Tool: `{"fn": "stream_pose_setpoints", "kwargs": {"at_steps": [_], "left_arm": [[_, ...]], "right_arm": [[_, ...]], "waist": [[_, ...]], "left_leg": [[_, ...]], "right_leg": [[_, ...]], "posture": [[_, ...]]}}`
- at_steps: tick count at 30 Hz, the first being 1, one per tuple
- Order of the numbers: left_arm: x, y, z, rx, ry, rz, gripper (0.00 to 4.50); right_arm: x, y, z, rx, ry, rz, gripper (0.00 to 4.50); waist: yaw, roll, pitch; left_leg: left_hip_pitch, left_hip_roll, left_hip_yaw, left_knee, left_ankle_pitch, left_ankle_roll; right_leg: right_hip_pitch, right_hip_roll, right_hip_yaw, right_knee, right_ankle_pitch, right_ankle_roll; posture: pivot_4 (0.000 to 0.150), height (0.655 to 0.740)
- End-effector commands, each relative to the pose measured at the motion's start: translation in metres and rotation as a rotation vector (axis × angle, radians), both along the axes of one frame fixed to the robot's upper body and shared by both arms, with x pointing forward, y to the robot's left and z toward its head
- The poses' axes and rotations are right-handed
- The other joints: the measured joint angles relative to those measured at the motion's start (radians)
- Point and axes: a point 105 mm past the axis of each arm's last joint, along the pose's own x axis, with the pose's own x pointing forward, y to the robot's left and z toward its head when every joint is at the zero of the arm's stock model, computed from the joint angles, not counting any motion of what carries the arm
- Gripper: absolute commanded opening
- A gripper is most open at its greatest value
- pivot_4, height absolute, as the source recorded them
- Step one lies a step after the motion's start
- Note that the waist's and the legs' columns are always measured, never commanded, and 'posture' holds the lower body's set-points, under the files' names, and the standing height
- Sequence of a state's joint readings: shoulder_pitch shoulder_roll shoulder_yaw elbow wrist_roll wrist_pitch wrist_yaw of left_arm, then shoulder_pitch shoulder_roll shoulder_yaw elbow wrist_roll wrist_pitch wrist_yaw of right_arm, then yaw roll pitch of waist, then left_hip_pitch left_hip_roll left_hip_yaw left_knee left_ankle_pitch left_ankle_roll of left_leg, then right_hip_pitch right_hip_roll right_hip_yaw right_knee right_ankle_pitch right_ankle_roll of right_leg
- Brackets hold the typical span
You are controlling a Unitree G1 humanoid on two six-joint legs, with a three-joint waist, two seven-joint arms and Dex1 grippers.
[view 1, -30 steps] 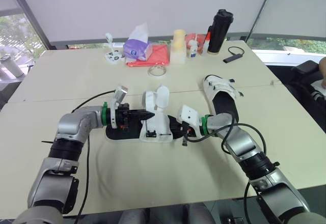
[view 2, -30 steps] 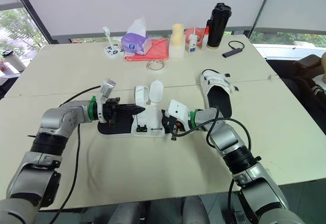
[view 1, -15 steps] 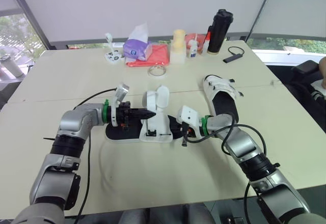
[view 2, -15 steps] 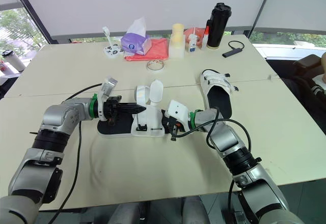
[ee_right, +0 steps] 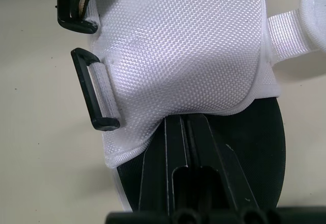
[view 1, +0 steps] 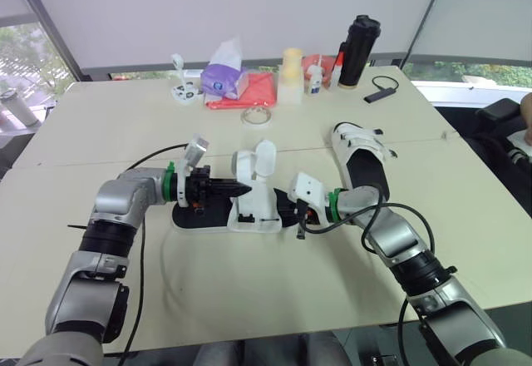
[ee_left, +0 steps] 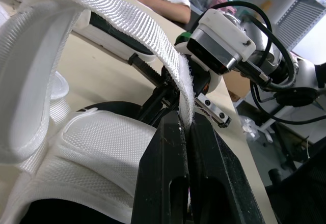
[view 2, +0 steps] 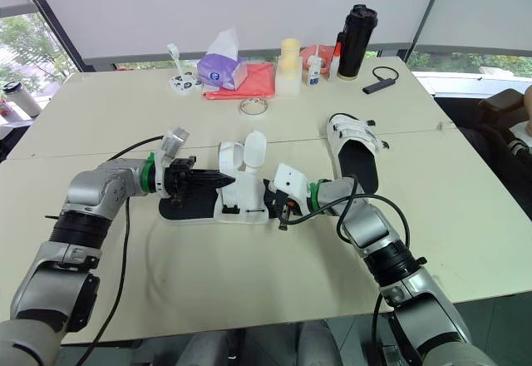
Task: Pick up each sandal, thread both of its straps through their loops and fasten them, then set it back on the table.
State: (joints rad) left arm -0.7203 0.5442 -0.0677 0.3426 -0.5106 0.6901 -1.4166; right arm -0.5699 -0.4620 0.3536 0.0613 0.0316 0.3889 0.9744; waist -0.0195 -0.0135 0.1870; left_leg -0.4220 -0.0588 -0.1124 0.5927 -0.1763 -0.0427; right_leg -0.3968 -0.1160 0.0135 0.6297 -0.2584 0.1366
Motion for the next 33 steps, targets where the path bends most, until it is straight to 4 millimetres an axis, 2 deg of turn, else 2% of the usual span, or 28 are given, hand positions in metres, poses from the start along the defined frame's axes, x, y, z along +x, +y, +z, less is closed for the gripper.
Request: {"fn": "stream_pose_setpoints", "kwargs": {"at_steps": [1, 10, 18, 30, 33], "left_arm": [[-0.002, 0.001, 0.004, 0.029, -0.036, -0.026, 0.07], [-0.008, 0.001, -0.001, 0.052, -0.087, -0.064, 0.07], [-0.026, -0.002, -0.022, 0.121, -0.119, -0.121, 0.07], [-0.023, 0.004, -0.033, 0.160, -0.130, -0.052, 0.07], [-0.024, 0.005, -0.033, 0.165, -0.110, -0.041, 0.81]], "right_arm": [[-0.003, -0.006, -0.018, -0.054, 0.055, -0.020, 0.00], [-0.002, -0.007, -0.018, -0.058, 0.056, -0.022, 0.00], [-0.002, -0.007, -0.018, -0.058, 0.056, -0.021, 0.00], [-0.001, -0.007, -0.018, -0.058, 0.053, -0.020, 0.00], [-0.001, -0.006, -0.018, -0.058, 0.053, -0.018, 0.00]], "waist": [[0.000, 0.000, 0.000], [0.000, 0.000, 0.000], [0.000, 0.000, 0.000], [0.000, 0.000, 0.000], [0.000, 0.000, 0.000]], "left_leg": [[0.000, 0.000, 0.000, 0.000, 0.000, 0.000], [0.000, 0.000, 0.000, 0.000, 0.000, 0.000], [0.000, 0.000, 0.000, 0.000, 0.000, 0.000], [0.000, 0.001, 0.000, 0.000, 0.000, 0.000], [0.000, 0.001, 0.000, 0.000, 0.000, 0.000]], "right_leg": [[0.000, 0.000, 0.000, 0.000, 0.000, 0.000], [0.000, 0.000, 0.000, 0.000, 0.000, 0.000], [0.000, 0.000, 0.000, 0.000, 0.000, 0.000], [0.000, 0.000, 0.000, 0.000, 0.000, 0.000], [0.000, 0.000, 0.000, 0.000, 0.000, 0.000]], "posture": [[0.150, 0.7400], [0.150, 0.7400], [0.150, 0.7400], [0.150, 0.7400], [0.150, 0.7400]]}}
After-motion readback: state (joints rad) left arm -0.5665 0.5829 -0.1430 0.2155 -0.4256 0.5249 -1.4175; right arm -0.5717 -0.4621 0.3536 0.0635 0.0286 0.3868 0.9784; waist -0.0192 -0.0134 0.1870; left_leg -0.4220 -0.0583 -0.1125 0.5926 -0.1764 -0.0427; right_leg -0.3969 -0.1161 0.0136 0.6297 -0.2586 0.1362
